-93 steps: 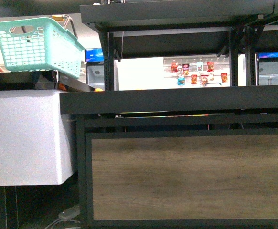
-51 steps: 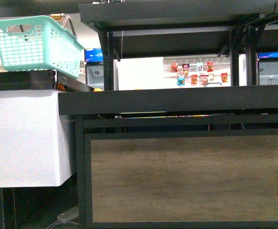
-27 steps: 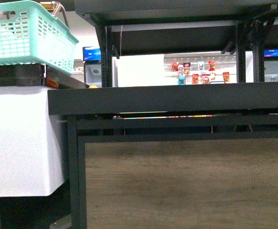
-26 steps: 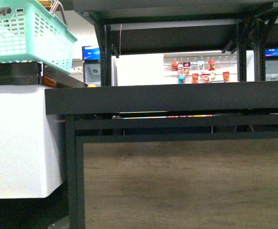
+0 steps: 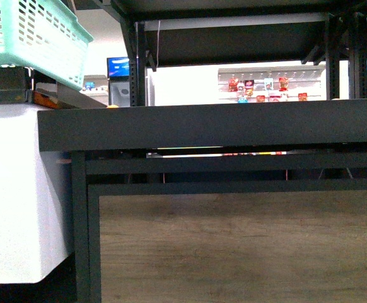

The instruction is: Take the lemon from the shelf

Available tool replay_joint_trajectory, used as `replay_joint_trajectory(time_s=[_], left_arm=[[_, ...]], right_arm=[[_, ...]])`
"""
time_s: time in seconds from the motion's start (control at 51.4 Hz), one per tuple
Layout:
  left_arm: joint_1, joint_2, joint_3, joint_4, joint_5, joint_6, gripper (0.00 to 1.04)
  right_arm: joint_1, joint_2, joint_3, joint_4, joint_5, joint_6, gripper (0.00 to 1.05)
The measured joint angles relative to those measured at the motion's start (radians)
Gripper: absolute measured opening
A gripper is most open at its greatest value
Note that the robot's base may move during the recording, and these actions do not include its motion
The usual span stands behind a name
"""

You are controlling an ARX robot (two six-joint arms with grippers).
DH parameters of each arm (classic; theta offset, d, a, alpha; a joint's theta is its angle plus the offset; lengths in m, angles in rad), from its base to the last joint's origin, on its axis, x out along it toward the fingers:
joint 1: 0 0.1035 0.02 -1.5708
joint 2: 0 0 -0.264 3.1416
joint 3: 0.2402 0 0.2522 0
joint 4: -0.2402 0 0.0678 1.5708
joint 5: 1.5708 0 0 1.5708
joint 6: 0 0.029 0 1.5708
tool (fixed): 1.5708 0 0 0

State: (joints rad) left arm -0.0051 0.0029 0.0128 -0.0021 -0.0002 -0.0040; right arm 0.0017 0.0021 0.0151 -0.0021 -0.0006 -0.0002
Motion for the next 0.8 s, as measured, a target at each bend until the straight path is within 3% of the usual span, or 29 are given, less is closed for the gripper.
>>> replay_joint_trajectory(time_s=[0.798], left_arm=[[0.0, -0.001, 0.0, 0.0, 0.0, 0.0, 0.97]], right_arm=[[0.0, 0.001, 0.0, 0.0, 0.0, 0.0, 0.97]])
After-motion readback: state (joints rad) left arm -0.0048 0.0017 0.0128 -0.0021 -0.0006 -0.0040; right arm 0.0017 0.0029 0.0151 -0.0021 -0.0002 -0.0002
